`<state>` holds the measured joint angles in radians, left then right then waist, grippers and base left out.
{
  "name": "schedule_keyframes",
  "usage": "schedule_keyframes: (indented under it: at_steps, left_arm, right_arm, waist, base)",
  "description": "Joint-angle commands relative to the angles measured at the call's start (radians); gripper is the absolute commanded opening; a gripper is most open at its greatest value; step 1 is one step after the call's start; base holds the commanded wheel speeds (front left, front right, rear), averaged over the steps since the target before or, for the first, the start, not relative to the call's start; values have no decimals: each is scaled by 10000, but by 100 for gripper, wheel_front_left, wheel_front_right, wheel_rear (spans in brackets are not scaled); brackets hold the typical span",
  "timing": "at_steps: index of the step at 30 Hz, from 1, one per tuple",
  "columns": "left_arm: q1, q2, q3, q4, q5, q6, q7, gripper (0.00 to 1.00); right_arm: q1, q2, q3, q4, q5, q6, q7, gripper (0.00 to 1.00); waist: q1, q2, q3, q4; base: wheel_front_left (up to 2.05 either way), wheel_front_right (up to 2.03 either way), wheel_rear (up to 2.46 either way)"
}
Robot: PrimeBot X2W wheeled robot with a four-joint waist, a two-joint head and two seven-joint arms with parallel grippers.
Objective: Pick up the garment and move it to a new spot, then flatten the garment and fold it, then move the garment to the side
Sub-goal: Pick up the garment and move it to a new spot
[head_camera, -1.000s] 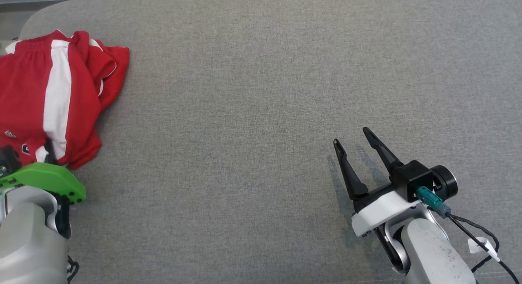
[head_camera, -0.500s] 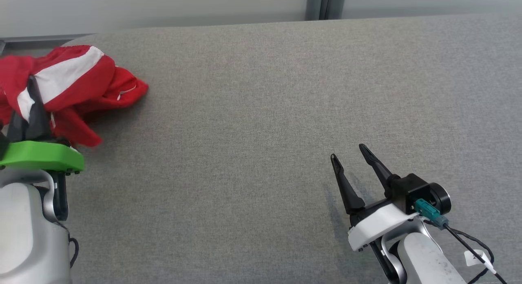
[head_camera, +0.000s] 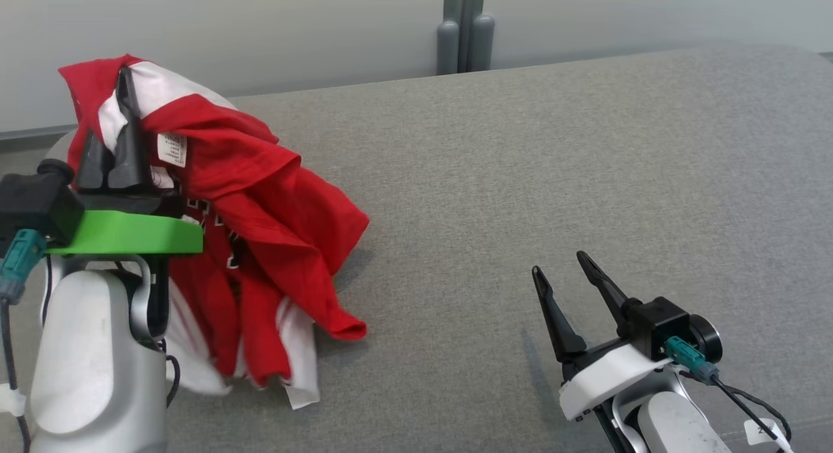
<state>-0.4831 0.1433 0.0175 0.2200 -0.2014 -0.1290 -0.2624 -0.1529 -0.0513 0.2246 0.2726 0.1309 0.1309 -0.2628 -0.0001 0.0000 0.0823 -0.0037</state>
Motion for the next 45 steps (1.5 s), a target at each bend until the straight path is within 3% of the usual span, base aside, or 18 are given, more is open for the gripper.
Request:
schedule_keyframes:
  at_steps: [1,13,19,24,25,29,30,32,45]
  left_arm:
    - [80,-57,-140,-103,-90,-23,-35,0]
    - [-454,-583,-2788,-787,-687,-28,-34,0]
    - [-533,-752,-3629,-209,-1064,-28,-21,0]
    - [-195,-504,-4101,988,-979,-16,-20,0]
    - [-158,-476,-4098,1183,-993,-14,-23,3]
    - [256,-311,-3999,2030,-960,-15,-18,45]
    - [256,-311,-3999,2030,-960,-15,-18,45]
    - [464,-229,-3868,2295,-908,-16,-18,100]
    - [2506,-577,-2026,2372,-400,56,-19,100]
  right_arm:
    - [114,-15,-49,-13,97,-3,-29,100]
    - [69,-7,-95,-29,109,-3,-30,100]
    - [19,-6,-107,-82,210,-3,-30,100]
    - [-76,-4,-218,-126,200,-1,-29,100]
    - [-90,-5,-253,-135,191,-1,-30,100]
    - [-93,-5,-339,-184,161,-1,-30,100]
    - [-93,-5,-339,-184,161,-1,-30,100]
    - [-118,-4,-392,-226,97,-1,-30,100]
    - [259,-5,-472,-116,24,-3,-30,100]
  waist:
    - [1,0,-201,-362]
    - [1,0,-212,-1386]
    - [1,0,78,-1882]
    - [1,0,373,-2146]
    - [1,0,410,-2164]
    - [1,0,516,-2173]
    - [1,0,516,-2173]
    - [1,0,533,-2117]
    - [1,0,-149,-1328]
  base:
    - [0,0,0]
    - [0,0,0]
    - [0,0,0]
    - [0,0,0]
    - [0,0,0]
    - [0,0,0]
    - [0,0,0]
    - [0,0,0]
    - [0,0,0]
